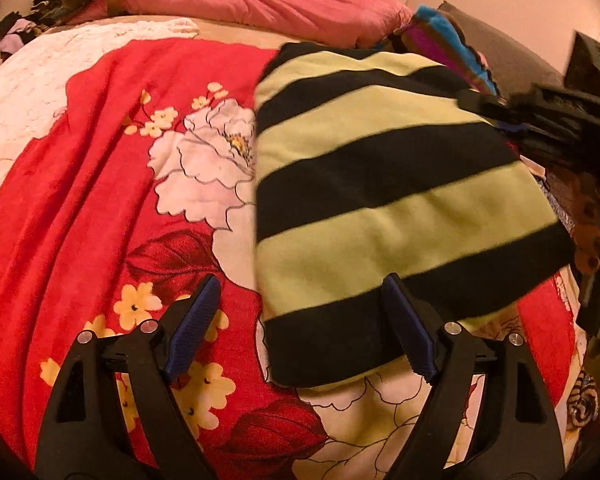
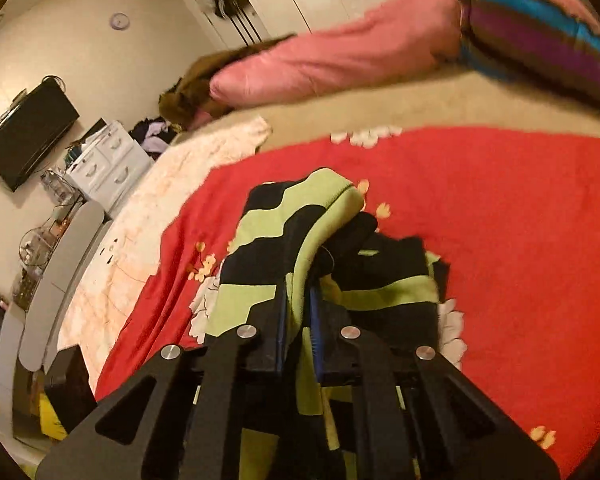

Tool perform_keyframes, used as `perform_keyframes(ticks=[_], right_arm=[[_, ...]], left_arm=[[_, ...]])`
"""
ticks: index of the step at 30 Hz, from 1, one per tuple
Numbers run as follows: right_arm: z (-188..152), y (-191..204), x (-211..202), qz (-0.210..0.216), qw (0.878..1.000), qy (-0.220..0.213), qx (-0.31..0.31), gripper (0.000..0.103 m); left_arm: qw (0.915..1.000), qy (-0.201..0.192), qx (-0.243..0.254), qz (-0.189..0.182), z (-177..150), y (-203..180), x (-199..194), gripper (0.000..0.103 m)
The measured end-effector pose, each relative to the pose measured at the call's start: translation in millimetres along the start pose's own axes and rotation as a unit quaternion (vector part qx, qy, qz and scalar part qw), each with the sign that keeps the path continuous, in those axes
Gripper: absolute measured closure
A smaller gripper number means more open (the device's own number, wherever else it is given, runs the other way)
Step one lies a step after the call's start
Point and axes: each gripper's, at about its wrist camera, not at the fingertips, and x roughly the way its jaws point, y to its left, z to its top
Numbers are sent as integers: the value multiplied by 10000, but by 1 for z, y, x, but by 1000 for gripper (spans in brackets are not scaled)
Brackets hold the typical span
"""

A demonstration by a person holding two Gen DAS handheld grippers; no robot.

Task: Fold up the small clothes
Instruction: 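Press the folded edge flat with the right tool, then open it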

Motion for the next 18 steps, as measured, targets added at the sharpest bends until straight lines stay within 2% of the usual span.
perform_keyframes(ticks=[2, 4, 9, 15, 18], right_arm=[[-3, -6, -4, -153, 9998, -14, -93, 94], [-9, -19, 3, -491, 9986, 109, -142, 94], [-30, -51, 36, -767, 9961, 402, 175, 94], [-35, -42, 42, -1018, 9941, 330, -202, 91], [-35, -35, 28, -981, 9942, 225, -384, 84]], left_arm=[[10000, -3, 1, -39, 1, 0, -1, 28], [10000, 49, 38, -47, -1, -1, 2, 28], [9998, 139, 133, -68, -4, -4, 8, 28], [9998, 131, 164, -30, -4, -6, 9, 27], [9998, 127, 177, -14, -4, -8, 8, 27]])
